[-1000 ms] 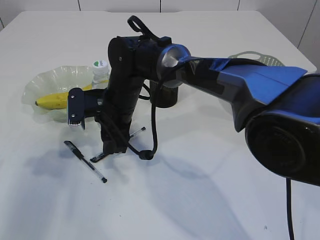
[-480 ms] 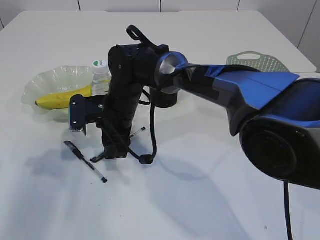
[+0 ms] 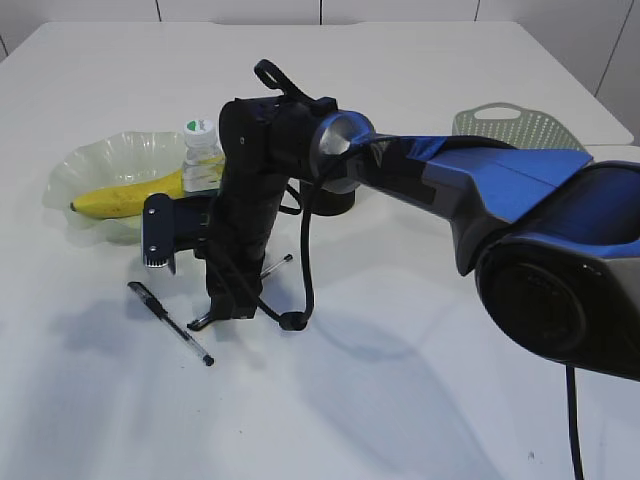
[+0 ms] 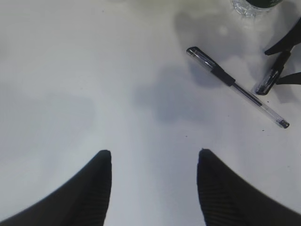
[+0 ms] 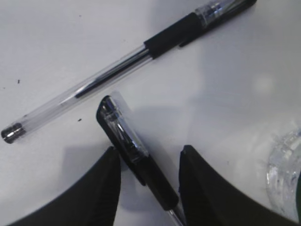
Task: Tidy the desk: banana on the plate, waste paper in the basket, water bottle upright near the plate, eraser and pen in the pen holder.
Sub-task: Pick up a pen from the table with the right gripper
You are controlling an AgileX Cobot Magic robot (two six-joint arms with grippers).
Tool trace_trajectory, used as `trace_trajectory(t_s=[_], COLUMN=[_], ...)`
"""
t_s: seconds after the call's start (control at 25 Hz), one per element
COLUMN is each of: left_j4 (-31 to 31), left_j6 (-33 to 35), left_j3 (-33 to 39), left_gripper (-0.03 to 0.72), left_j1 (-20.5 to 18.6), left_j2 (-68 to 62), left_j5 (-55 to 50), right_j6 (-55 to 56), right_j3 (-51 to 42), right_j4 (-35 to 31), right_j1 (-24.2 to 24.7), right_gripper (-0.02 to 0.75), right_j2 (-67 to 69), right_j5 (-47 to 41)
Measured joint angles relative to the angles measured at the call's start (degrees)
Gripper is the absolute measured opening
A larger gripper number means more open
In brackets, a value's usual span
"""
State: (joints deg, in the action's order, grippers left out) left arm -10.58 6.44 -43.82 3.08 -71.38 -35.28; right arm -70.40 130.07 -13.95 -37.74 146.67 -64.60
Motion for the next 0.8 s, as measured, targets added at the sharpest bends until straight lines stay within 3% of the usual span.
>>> trace_trajectory(t_s=[0.68, 0.8], left_j4=[0.04, 0.04], left_j6=[0.04, 0.04], left_j3=[0.00, 0.00], left_gripper=[0.406, 0.403], left_j1=[0.00, 0.00], left_j2=[0.00, 0.00], left_j5=[0.00, 0.00], right_j6=[-0.05, -0.05], right_j3=[0.00, 0.00], right_j4=[0.00, 0.00], right_j1=[0.14, 0.14], right_gripper=[0.316, 0.283], right_j2=[0.00, 0.00], right_j5=[-2.42, -3.16])
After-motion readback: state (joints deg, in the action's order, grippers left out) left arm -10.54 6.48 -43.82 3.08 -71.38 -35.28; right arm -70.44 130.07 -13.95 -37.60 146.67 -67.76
